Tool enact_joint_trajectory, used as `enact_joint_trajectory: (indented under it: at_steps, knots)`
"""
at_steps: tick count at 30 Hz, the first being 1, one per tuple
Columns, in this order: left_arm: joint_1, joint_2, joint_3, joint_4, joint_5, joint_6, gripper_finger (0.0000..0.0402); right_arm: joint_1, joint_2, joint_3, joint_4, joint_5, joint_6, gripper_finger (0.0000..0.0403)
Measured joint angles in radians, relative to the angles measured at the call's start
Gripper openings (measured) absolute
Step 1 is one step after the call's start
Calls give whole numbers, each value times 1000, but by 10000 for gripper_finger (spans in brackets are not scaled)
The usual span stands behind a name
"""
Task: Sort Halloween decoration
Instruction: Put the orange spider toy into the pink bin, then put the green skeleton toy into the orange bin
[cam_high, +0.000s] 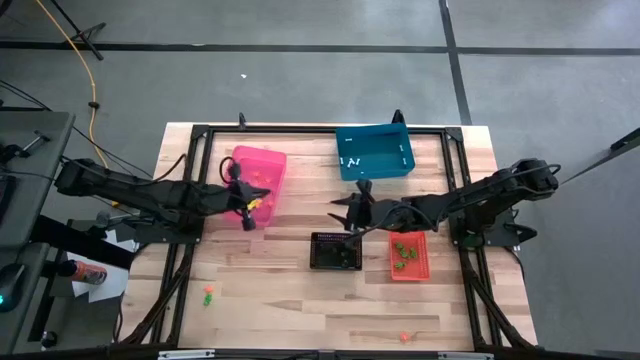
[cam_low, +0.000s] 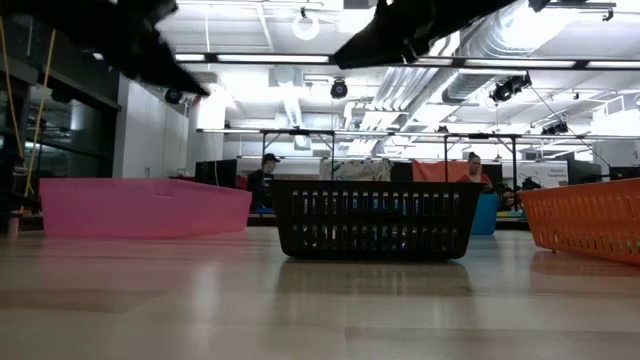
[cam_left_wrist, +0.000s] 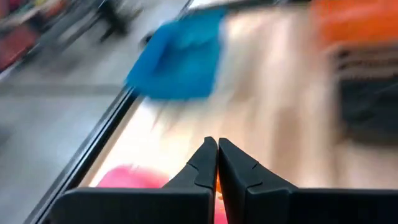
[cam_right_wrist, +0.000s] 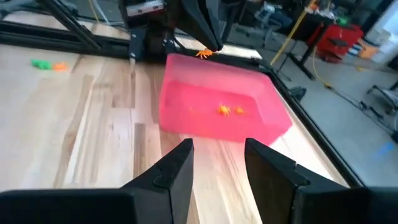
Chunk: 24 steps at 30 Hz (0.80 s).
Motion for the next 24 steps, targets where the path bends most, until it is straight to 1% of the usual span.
enact_joint_trajectory:
  at_steps: [3,4,6,9,11,13,18,21,23,24]
  knots:
    - [6,6,0,-145,-145,-116,0,0,0,0,-43,30,34,139]
    - [11,12,0,-187,-168,-166,0,0,0,0,-54,33,42,139]
    - [24,19,0,-270,-183,-276,0,0,0,0,-69,36,49,139]
    - [38,35,0,-328,-176,-417,1,0,0,0,-74,37,52,139]
    - [47,40,0,-341,-158,-458,8,0,0,0,-74,37,52,139]
    - [55,44,0,-343,-135,-462,23,0,-1,0,-73,37,52,139]
    - [73,46,0,-344,-103,-463,83,-4,0,0,-73,37,52,139]
    - [76,46,27,-354,-93,-463,123,-10,-1,0,-73,37,53,139]
    - [74,46,69,-352,-39,-451,146,-14,0,0,-74,36,53,139]
    - [70,45,95,-351,14,-436,155,-14,-1,0,-73,37,55,139]
